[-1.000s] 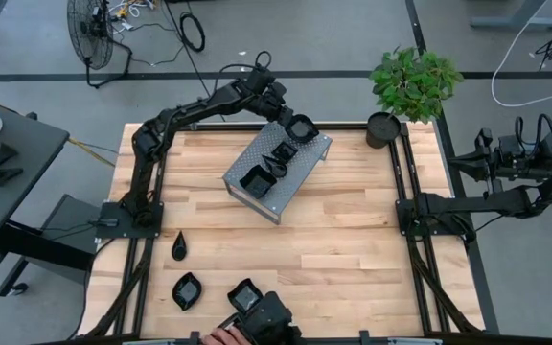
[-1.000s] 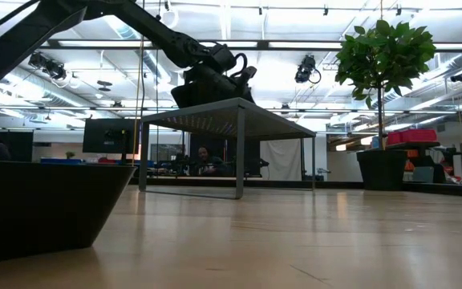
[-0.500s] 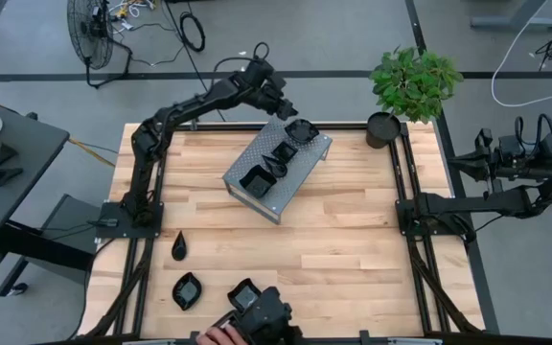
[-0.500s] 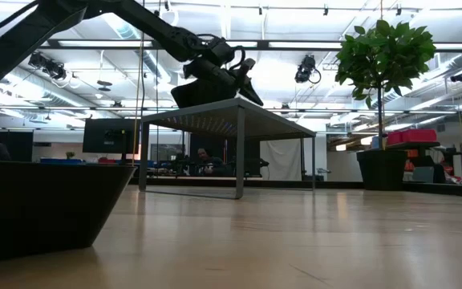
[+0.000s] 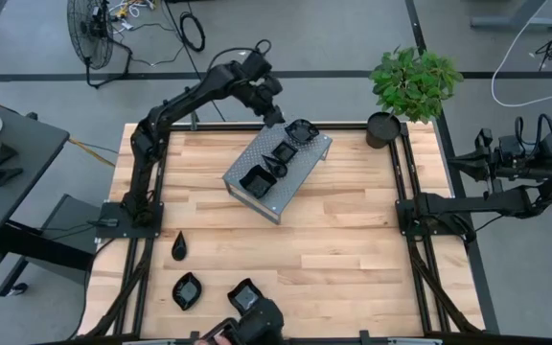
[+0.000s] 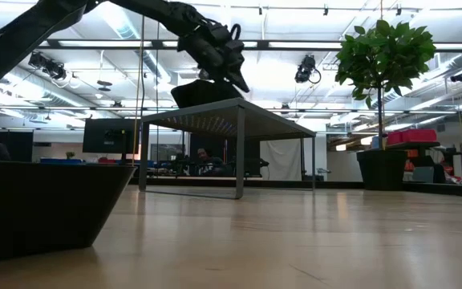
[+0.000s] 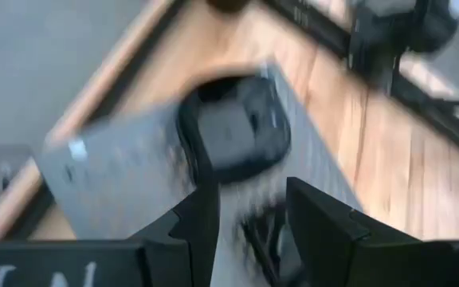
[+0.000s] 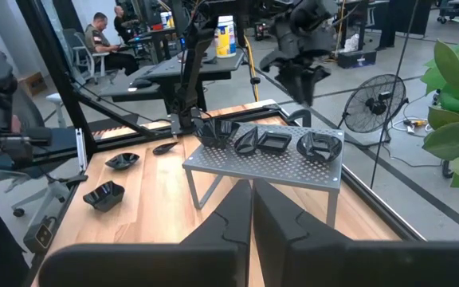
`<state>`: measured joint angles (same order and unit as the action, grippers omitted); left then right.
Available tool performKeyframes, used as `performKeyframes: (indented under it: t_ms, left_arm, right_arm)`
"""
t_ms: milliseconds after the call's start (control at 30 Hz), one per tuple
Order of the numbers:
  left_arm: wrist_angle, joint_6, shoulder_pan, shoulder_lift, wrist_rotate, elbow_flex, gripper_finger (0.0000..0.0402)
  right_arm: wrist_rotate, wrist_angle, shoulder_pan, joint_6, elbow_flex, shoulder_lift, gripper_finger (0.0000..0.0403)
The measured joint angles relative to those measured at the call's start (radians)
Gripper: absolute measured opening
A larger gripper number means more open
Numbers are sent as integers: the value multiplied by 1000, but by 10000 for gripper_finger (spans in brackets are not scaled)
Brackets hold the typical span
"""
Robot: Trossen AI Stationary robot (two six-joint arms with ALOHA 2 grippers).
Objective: Pick & Place Mini shaped plates
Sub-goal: Stack the black drop shaped plate on top of the black drop shaped plate on the shelf
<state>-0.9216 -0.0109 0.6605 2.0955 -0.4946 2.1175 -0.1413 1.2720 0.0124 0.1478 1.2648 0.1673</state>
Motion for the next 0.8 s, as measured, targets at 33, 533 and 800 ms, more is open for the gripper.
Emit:
performKeyframes:
  t_ms: [33, 533, 800]
  left_arm:
    - [-37, 19, -5, -5, 3, -1, 152]
    - [-189, 103, -150, -235, 133, -157, 151]
    - [-178, 13, -258, -371, 168, -404, 151]
  right_arm:
    - [0, 0, 0, 0, 0, 0, 20]
    - [0, 0, 0, 0, 0, 0, 20]
    - [0, 0, 0, 0, 0, 0, 20]
